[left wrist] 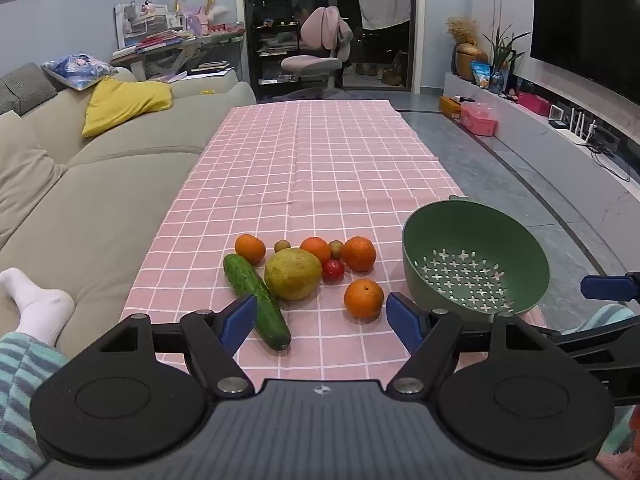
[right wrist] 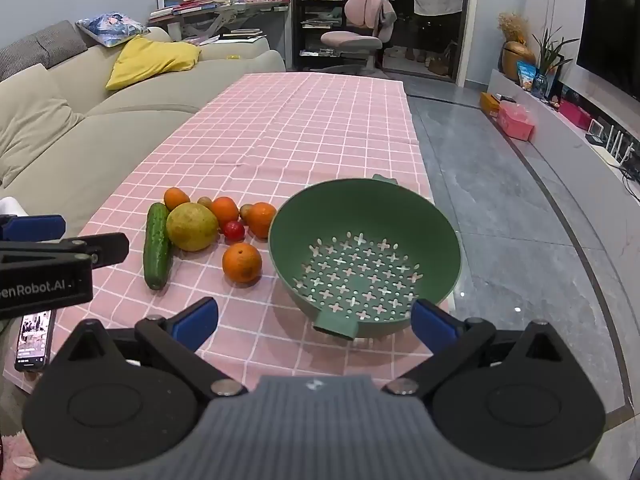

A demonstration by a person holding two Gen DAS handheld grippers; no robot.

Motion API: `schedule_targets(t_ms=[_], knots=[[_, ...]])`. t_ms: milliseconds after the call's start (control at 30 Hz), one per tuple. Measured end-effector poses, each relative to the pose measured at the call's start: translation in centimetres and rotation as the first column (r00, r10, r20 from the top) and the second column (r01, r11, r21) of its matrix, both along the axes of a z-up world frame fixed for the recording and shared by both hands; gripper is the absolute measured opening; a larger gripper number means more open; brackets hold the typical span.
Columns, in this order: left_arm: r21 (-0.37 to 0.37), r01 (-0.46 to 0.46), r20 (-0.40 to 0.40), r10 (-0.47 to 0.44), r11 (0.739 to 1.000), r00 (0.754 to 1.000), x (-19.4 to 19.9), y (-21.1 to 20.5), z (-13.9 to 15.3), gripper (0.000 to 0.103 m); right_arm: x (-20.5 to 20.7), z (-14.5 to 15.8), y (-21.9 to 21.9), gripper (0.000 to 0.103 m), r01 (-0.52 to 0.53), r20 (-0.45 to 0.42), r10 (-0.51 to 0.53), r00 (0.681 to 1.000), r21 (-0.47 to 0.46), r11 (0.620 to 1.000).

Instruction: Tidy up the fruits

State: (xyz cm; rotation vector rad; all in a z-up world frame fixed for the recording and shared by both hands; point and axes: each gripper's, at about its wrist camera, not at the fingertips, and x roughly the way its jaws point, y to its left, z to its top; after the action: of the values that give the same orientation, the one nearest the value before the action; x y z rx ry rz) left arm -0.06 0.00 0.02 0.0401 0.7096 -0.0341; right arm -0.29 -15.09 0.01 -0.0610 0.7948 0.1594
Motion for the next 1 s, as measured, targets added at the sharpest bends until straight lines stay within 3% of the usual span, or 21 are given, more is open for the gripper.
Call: schedule_targets(t_ms=[1000], knots=[[-0.005, 0.007, 0.002, -0.007, 1.000, 1.000, -0.19, -0.12, 0.38, 0.085, 0.10, -0.03, -0.28, 0.099, 0.028, -0.013, -0.028, 1.000, 0.002, 1.000]])
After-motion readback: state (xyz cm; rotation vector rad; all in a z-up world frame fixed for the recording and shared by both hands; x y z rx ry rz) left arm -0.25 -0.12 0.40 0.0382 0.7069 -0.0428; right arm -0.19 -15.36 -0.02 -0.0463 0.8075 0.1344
